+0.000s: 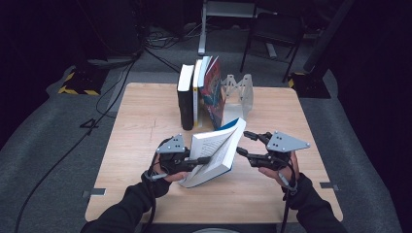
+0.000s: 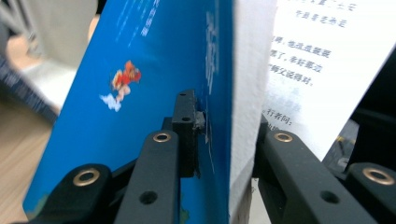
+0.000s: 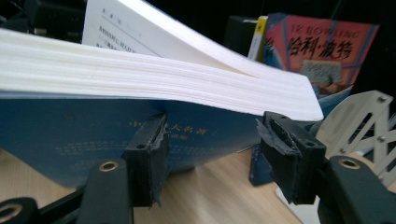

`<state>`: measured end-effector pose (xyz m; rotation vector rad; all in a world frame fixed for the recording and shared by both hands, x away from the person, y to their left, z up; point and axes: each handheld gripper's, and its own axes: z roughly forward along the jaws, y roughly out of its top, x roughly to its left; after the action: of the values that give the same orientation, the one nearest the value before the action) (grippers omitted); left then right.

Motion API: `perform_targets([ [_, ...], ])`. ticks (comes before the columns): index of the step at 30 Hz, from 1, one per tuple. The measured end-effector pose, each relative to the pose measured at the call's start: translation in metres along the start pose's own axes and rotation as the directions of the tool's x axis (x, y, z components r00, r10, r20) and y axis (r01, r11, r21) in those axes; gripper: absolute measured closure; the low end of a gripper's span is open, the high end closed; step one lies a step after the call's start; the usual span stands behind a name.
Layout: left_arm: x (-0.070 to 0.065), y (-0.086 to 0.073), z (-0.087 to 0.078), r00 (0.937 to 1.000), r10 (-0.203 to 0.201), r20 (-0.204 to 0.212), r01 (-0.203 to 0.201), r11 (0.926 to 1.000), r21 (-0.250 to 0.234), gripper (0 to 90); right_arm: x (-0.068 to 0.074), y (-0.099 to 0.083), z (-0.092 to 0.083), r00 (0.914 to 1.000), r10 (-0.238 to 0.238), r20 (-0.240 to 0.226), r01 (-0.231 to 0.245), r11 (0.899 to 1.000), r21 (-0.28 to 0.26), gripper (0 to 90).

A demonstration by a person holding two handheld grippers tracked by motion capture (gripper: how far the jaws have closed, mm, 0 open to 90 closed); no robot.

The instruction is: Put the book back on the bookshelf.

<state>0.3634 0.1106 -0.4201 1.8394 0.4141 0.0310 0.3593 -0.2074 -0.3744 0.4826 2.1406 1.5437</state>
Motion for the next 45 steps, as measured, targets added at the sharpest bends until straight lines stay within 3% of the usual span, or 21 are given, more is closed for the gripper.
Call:
perform_targets([
  [3,-0.001,0.005,0.011,0.9997,0.014,0.022,-0.013,0.9999,-0.007,75.1,-0.006,0.003,-0.005,0.9999,0.008,0.01,-0.008,1.0,-0.02,41.8],
  [6,-0.002,0.01,0.022,0.9989,0.019,0.042,-0.018,0.9996,-0.022,74.4,-0.009,0.009,-0.012,0.9992,-0.014,0.038,0.015,0.999,-0.032,42.1],
  [13,-0.007,0.014,0.019,0.9943,0.103,-0.028,-0.102,0.9947,0.014,73.0,-0.002,0.017,-0.015,0.9969,-0.058,0.053,0.06,0.997,-0.054,38.8],
  [17,-0.008,0.012,0.013,0.9906,0.128,-0.048,-0.127,0.9914,0.032,69.9,0.005,0.017,-0.008,0.9952,-0.075,0.063,0.076,0.997,-0.013,35.9],
  [20,-0.012,0.011,0.01,0.9858,0.149,-0.078,-0.146,0.9881,0.051,66.2,0.01,0.012,0.0,0.993,-0.106,0.053,0.105,0.994,0.02,35.7],
  [23,-0.016,0.013,0.007,0.9784,0.176,-0.109,-0.168,0.9828,0.077,65.1,0.013,0.005,0.007,0.995,-0.096,0.027,0.095,0.995,0.043,35.7],
  [26,-0.021,0.012,0.003,0.9755,0.193,-0.104,-0.184,0.9785,0.093,62.1,0.016,0.002,0.008,0.9947,-0.102,0.015,0.101,0.994,0.051,35.7],
  [27,-0.024,0.011,0.002,0.9712,0.213,-0.107,-0.201,0.9732,0.111,61.0,0.017,0.001,0.008,0.9945,-0.104,0.012,0.103,0.993,0.052,35.6],
  [30,-0.032,0.005,-0.001,0.9663,0.232,-0.112,-0.214,0.965,0.151,54.6,0.02,-0.005,0.008,0.9947,-0.103,-0.002,0.103,0.993,0.065,35.5],
  [31,-0.035,0.002,-0.003,0.9615,0.247,-0.121,-0.225,0.9593,0.171,51.2,0.022,-0.006,0.008,0.9944,-0.106,-0.005,0.106,0.992,0.071,35.4],
  [33,-0.038,-0.001,-0.005,0.9628,0.248,-0.107,-0.228,0.9586,0.171,45.5,0.024,-0.009,0.009,0.9935,-0.114,-0.008,0.114,0.99,0.077,35.4],
  [34,-0.04,-0.005,-0.007,0.9699,0.226,-0.091,-0.209,0.9642,0.163,45.5,0.026,-0.01,0.009,0.9929,-0.119,-0.013,0.119,0.989,0.083,35.5],
  [35,-0.043,-0.008,-0.008,0.9725,0.216,-0.088,-0.199,0.966,0.165,42.7,0.028,-0.012,0.01,0.9929,-0.118,-0.017,0.119,0.99,0.081,36.1],
  [39,-0.053,-0.018,-0.002,0.9726,0.214,-0.091,-0.192,0.9601,0.203,32.0,0.034,-0.022,0.015,0.9919,-0.12,-0.044,0.123,0.988,0.097,36.7],
  [41,-0.06,-0.026,0.008,0.9676,0.233,-0.098,-0.203,0.9478,0.246,28.9,0.037,-0.025,0.018,0.9916,-0.12,-0.049,0.124,0.986,0.11,36.5],
  [43,-0.064,-0.033,0.016,0.9659,0.238,-0.101,-0.209,0.9488,0.237,21.7,0.039,-0.027,0.021,0.991,-0.123,-0.053,0.128,0.985,0.113,35.5],
  [45,-0.066,-0.039,0.025,0.9547,0.261,-0.142,-0.222,0.9433,0.247,16.8,0.04,-0.029,0.022,0.9906,-0.129,-0.045,0.133,0.986,0.104,33.6],
])
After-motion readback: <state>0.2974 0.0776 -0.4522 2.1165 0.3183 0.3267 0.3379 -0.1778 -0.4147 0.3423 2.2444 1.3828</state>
